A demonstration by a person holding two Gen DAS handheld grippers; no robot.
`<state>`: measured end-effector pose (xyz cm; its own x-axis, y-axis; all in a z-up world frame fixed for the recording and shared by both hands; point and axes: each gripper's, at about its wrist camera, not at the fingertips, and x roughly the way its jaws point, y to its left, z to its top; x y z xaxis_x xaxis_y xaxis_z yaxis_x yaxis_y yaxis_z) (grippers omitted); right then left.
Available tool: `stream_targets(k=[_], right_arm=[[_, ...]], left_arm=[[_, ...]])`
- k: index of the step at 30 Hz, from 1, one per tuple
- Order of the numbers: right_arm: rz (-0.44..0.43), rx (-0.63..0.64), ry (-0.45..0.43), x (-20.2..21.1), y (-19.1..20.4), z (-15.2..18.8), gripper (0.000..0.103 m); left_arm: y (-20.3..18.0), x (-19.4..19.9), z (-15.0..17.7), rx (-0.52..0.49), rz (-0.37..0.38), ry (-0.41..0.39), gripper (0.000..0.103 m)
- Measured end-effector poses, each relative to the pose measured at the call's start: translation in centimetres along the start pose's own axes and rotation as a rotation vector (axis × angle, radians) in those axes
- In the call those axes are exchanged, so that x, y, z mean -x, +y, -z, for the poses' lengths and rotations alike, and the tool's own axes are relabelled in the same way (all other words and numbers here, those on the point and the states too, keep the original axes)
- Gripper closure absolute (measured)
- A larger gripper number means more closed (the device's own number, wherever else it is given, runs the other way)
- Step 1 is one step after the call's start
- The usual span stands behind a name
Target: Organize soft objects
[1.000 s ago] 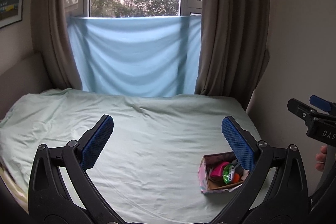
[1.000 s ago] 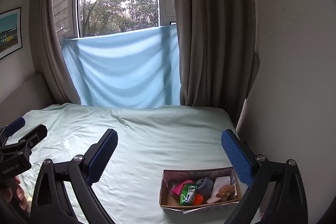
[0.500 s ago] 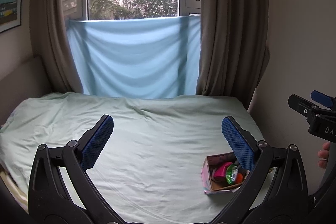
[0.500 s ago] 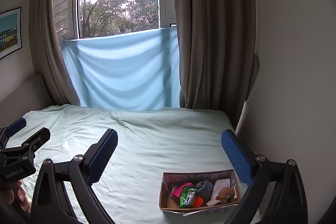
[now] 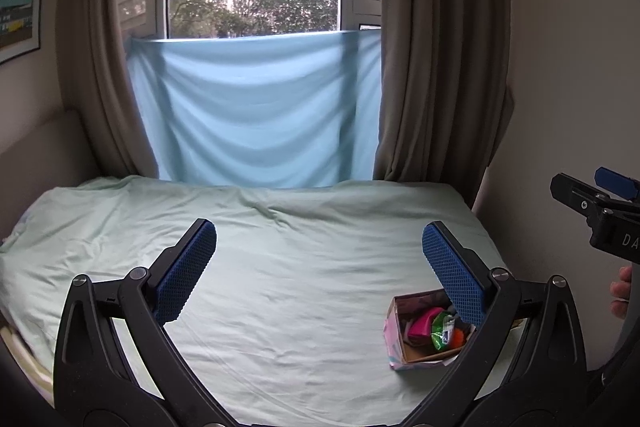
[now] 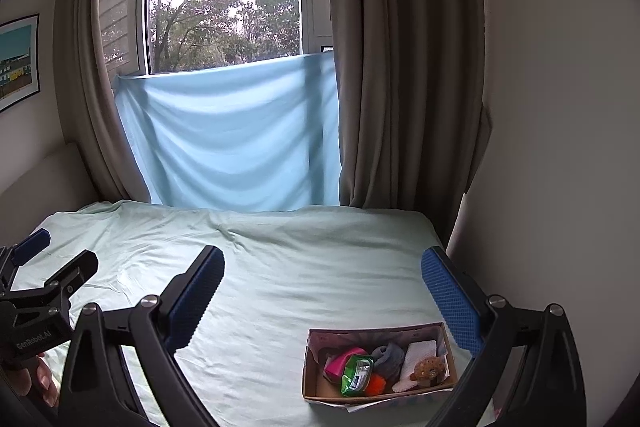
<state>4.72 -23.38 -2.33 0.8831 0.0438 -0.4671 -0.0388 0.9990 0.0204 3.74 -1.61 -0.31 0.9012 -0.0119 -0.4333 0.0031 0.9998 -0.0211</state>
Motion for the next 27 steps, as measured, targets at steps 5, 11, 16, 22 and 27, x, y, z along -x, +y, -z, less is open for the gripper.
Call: stream_targets(k=[5,11,16,22,27], right_arm=[[0.0,0.001,-0.003,0.3,0.0,-0.1,0.005],[0.0,0.0,-0.003,0.4,-0.2,-0.2,0.005],[0.005,0.005,-0.005,0.5,-0.2,-0.2,0.005],[0.011,0.0,-0.005,0.3,-0.1,0.0,0.005],[0.016,-0.002,0.017,-0.5,0.2,0.1,0.005]], left_arm=[[0.1,-0.1,0.2,0.002,-0.009,0.008,0.0],[0.0,0.1,0.6,0.005,0.008,0.016,0.0],[0.2,0.2,0.9,0.031,-0.002,0.024,0.0],[0.2,0.2,1.2,0.02,-0.043,0.004,0.0],[0.4,0.0,1.7,0.009,-0.039,-0.001,0.0]])
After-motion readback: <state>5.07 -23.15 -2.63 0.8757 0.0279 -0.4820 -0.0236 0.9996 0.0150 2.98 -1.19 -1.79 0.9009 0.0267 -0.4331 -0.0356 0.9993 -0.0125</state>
